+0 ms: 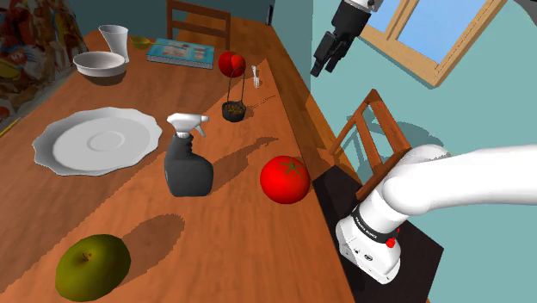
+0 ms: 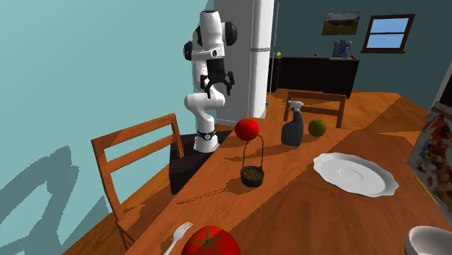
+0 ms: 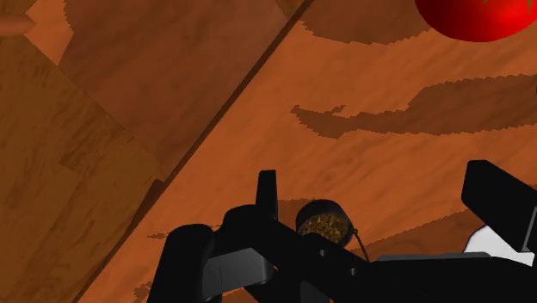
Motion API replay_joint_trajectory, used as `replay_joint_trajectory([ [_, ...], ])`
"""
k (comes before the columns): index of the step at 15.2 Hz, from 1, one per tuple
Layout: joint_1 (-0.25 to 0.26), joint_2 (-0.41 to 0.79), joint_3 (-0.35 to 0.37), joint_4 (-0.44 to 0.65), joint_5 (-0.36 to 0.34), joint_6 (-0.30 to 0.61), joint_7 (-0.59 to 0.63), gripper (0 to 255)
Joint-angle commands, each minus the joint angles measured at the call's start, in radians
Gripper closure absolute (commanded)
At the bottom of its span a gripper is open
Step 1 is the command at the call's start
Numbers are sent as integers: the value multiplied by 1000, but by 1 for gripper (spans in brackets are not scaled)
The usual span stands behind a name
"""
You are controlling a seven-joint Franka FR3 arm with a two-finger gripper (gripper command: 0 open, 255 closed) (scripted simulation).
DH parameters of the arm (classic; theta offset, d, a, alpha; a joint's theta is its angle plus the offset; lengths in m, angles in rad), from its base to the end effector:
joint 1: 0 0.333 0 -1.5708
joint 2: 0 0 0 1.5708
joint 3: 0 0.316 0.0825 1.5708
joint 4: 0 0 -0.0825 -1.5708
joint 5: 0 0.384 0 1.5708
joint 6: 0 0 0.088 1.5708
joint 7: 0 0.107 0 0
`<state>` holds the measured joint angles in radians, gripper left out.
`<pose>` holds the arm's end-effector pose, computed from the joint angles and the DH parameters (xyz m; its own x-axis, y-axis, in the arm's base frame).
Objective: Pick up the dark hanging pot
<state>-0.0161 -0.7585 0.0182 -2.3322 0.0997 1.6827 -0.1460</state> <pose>0.3259 0.0121 0.6040 0.9839 0.1324 0.1198 0.1415 -0.9874 -0.0704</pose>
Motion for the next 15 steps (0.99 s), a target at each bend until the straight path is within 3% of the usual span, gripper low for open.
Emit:
replay_joint_trajectory([
  [1,0,0,0,0,0,0,0,0],
  [8,18,366,-5,212,-15,16,-67,0],
  [15,32,723,2,485,-32,-35,-120,0],
])
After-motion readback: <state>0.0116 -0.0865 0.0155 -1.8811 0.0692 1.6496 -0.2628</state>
